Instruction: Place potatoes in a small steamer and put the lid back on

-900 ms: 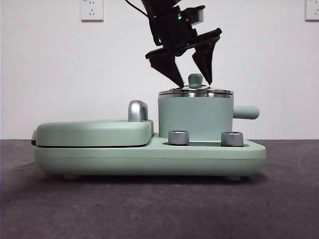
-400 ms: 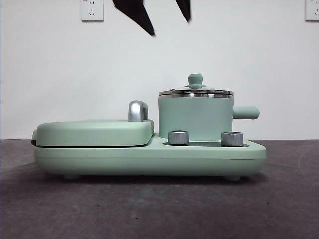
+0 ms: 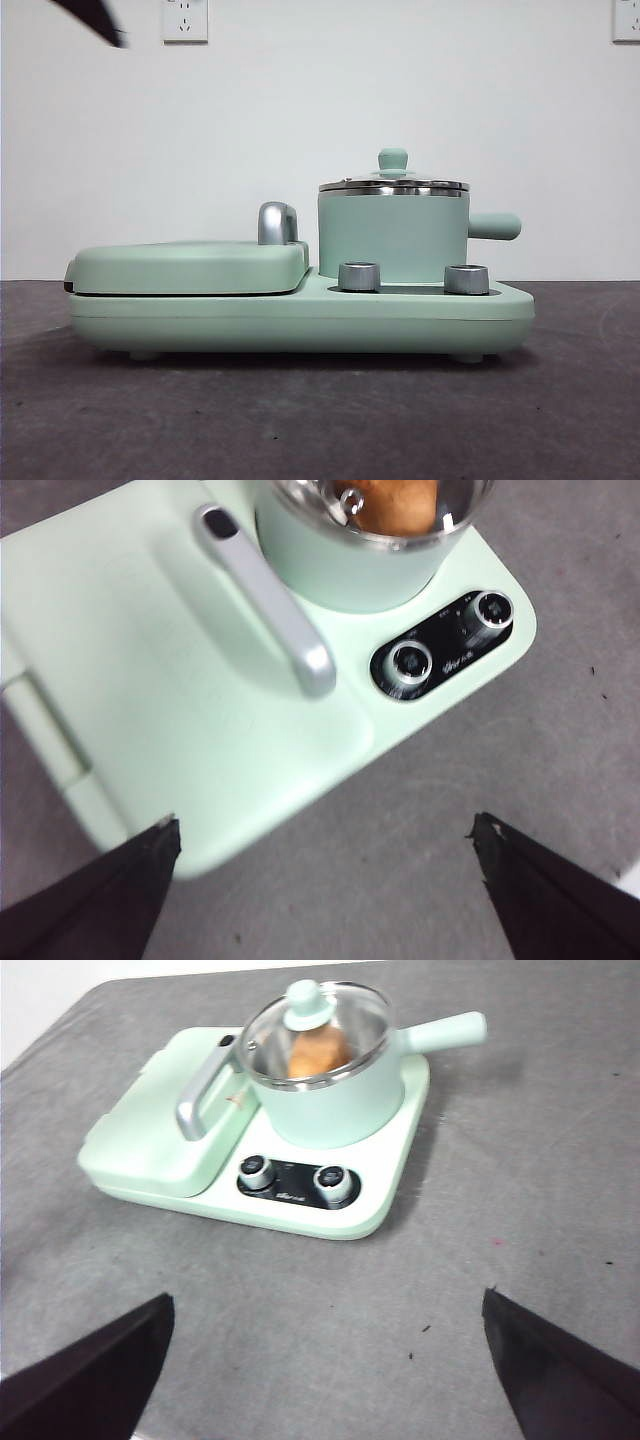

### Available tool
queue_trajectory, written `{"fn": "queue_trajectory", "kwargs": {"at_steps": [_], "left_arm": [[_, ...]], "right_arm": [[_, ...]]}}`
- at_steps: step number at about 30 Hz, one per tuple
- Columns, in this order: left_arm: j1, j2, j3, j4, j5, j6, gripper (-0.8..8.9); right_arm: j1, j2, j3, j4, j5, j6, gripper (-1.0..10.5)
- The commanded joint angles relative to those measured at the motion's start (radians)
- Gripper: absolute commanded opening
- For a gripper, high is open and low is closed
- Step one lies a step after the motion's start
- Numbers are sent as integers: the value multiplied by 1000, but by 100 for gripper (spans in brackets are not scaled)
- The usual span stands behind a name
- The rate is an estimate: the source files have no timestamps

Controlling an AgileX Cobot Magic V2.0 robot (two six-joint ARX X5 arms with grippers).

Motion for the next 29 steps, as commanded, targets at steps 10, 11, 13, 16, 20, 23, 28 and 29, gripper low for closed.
{"fn": "queue_trajectory", "kwargs": {"at_steps": [10,11,13,16,20,23,28,29], "left_arm": [[12,-637,-450,161,30,-108,453],[12,-666,-457,158,30,-113,429],[12,-713,-459,157,30,-115,317],[12,-755,-459,153,30,-115,0],[11,-763,-459,120,30,-114,14],[11,-757,-459,100,30,-115,24],[12,-758,-459,101,30,-115,24],[12,-758,-459,101,30,-115,24]], "right_arm": [[4,0,12,18,-83,-84,490],[5,0,12,18,-87,-83,490],[5,0,12,16,-88,-83,416],[4,0,12,9,-97,-86,-30],[4,0,11,9,-100,-87,16],[4,0,11,9,-103,-87,16],[4,0,11,9,-103,-87,16],[4,0,11,9,-103,-87,16]]}}
